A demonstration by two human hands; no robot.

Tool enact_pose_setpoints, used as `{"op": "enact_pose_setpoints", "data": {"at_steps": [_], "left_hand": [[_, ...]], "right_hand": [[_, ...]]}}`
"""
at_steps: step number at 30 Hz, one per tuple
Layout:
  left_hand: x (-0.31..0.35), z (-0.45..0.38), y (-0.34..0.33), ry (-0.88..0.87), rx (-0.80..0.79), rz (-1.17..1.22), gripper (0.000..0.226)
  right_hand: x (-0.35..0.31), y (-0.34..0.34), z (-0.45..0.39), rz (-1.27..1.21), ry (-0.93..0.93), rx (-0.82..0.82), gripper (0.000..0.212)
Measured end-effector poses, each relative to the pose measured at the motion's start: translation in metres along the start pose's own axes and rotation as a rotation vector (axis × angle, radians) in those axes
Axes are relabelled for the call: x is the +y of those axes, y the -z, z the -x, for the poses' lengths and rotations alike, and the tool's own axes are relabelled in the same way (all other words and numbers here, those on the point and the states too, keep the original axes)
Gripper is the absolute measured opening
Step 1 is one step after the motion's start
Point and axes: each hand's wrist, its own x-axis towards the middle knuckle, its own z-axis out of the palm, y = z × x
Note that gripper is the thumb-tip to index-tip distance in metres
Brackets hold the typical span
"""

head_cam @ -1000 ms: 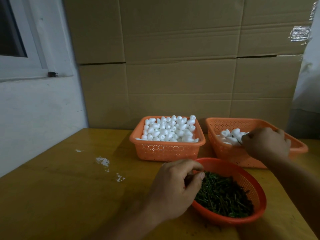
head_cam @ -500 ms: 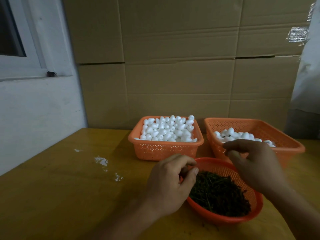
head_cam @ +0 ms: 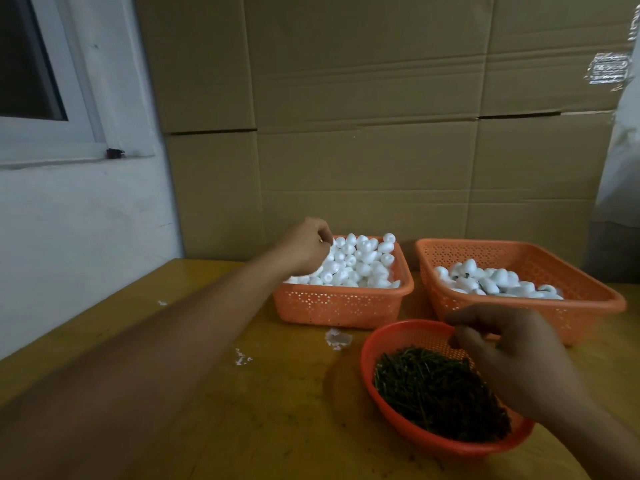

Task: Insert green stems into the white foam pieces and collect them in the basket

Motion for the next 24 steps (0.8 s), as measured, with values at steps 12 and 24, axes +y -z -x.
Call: {"op": "enact_pose_setpoints", "data": {"at_steps": [12, 24], "left_hand": [[-0.031, -0.057, -0.03, 0.13, -0.187, -0.44, 0.012], [-0.044, -0.059, -0.05, 0.038, -0.171, -0.685, 0.043]], "right_hand": [[-0.004, -0.005, 0.004, 0.131, 0.061, 0.039, 0.018], [-0.014, -0.004, 0.009, 0.144, 0.068, 0.02, 0.015]]}}
